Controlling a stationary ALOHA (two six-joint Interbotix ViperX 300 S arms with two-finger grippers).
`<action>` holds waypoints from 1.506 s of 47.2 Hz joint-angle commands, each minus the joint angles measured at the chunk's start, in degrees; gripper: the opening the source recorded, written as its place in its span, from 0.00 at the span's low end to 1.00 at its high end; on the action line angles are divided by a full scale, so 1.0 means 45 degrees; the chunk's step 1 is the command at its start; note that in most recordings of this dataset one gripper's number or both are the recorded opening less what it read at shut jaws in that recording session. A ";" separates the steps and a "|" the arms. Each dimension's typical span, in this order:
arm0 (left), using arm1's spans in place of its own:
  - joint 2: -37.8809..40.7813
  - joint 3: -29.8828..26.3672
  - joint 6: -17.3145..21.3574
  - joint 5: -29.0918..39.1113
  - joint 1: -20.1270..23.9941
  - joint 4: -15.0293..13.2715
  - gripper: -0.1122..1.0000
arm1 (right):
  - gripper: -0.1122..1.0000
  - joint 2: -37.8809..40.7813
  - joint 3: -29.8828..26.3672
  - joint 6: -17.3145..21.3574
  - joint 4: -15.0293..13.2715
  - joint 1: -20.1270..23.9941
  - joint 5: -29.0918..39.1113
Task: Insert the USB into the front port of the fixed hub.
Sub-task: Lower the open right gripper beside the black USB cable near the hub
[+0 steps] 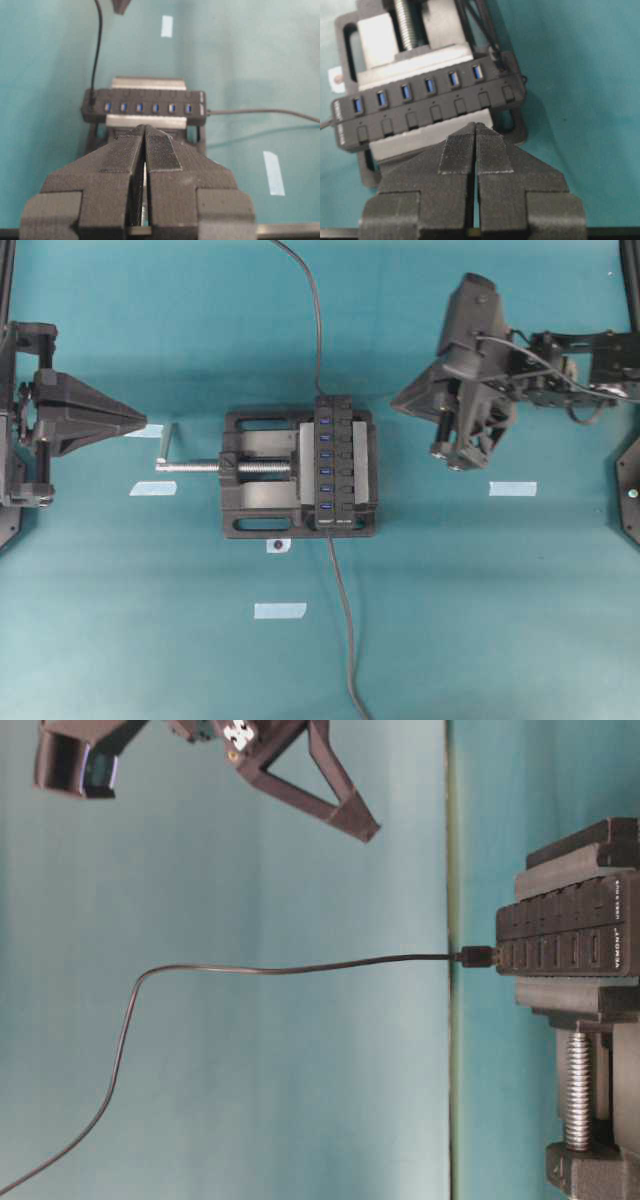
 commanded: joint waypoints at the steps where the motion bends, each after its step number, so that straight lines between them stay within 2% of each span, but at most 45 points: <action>1: 0.0059 -0.0254 0.0000 -0.0059 0.0039 0.0020 0.10 | 0.06 0.0078 -0.0391 0.0000 -0.0020 -0.0078 -0.0098; 23: 0.0039 -0.0254 0.0000 -0.0059 0.0039 0.0039 0.10 | 0.06 0.1055 -0.0762 0.0000 -0.0215 -0.0176 -0.0469; 47: 0.0020 -0.0215 0.0000 -0.0059 0.0039 0.0039 0.10 | 0.06 0.2324 -0.1719 -0.0117 -0.0410 -0.0273 -0.0488; 71: 0.0000 -0.0176 -0.0020 -0.0059 0.0039 0.0039 0.10 | 0.08 0.2988 -0.1855 -0.0098 -0.0430 -0.0312 -0.1113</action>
